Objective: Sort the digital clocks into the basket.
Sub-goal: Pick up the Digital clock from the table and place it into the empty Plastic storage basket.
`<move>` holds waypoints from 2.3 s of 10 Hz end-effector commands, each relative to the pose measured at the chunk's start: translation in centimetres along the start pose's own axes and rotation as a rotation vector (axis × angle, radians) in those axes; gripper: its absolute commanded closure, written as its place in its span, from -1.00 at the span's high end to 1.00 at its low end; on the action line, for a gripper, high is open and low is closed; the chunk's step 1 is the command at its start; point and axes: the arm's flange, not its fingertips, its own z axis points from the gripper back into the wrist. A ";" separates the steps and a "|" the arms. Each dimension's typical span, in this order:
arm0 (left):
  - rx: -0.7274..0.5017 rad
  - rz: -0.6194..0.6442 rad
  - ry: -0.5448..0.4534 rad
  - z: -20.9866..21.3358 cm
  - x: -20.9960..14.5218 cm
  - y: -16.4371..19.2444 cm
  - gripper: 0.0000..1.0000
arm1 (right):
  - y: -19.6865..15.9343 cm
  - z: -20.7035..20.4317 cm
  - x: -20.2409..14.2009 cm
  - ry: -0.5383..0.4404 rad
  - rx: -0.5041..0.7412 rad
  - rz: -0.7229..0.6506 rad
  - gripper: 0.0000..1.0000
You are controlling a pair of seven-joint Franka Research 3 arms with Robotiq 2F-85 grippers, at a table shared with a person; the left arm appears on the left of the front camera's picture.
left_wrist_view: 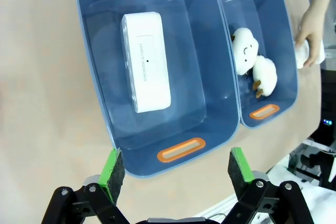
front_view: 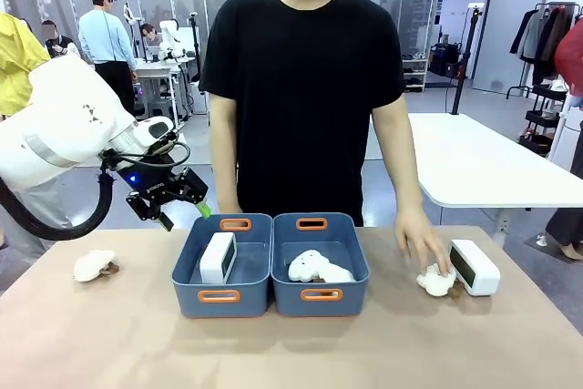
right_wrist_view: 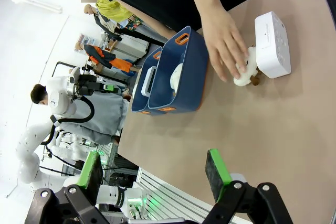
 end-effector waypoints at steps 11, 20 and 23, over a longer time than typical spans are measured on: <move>-0.902 0.162 0.033 10.7 -10.1 24.5 1.00 | 0.0 0.0 0.0 0.000 0.000 0.000 1.00; -1.154 0.008 -0.075 11.8 -23.7 28.9 1.00 | 5.2 -16.1 15.5 0.573 -0.863 -0.135 1.00; -1.105 0.037 -0.031 11.5 -22.5 29.3 1.00 | 2.4 -22.0 16.7 0.543 -1.070 -0.043 1.00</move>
